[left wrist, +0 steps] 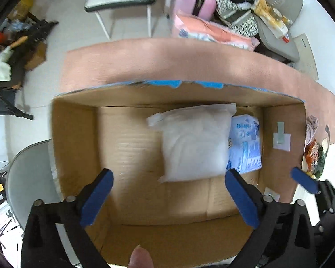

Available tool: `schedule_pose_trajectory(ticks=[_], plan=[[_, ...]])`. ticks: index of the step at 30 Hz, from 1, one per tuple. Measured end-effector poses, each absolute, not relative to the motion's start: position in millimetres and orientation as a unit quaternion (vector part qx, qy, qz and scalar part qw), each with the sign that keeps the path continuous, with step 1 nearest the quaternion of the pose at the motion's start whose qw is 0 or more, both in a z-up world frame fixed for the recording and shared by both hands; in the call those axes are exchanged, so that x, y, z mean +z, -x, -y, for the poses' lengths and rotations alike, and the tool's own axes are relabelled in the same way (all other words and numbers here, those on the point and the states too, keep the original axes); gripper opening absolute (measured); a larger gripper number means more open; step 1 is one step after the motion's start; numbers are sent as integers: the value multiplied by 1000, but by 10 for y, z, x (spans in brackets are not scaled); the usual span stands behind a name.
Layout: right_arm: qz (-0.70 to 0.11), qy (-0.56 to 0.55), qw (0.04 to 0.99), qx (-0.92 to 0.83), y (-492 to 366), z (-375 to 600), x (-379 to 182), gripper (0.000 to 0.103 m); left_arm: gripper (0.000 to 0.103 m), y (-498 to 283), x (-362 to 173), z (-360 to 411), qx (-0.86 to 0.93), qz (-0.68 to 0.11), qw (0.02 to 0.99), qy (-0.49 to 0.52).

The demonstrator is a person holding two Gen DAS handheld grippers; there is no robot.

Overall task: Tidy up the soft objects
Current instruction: 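Carry both packs into the cardboard box and open both tools, then grasp the red snack bag with the left tool while the right tool grasps the green Deegeo pack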

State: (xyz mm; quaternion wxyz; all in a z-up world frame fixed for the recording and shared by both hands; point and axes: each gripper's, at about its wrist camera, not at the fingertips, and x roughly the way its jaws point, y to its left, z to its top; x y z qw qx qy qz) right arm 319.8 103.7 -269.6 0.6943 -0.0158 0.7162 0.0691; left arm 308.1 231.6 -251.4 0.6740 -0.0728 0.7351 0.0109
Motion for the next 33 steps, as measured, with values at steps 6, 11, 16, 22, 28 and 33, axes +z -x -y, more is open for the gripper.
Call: schedule_pose_trajectory(ticks=[6, 11, 16, 22, 28, 33], plan=[[-691, 28, 718, 75, -2800, -1036, -2370, 103, 103, -2627, -2205, -2374, 23, -702, 709, 63], [-663, 37, 745, 72, -2457, -1004, -2068, 103, 103, -2453, -2060, -2306, 30, -678, 732, 62], [-645, 32, 760, 78, -2108, -969, -1788, 103, 103, -2226, -1864, -2281, 31, -658, 750, 62], [-635, 15, 768, 88, -1845, -900, -1525, 103, 103, -1978, -1599, -2253, 31, -641, 765, 63], [-626, -2, 772, 110, -1699, -844, -1339, 103, 103, -1839, -1407, -2160, 33, -626, 776, 71], [-615, -17, 780, 116, -1665, -616, -1241, 103, 103, -1858, -1268, -1875, 39, -605, 794, 45]])
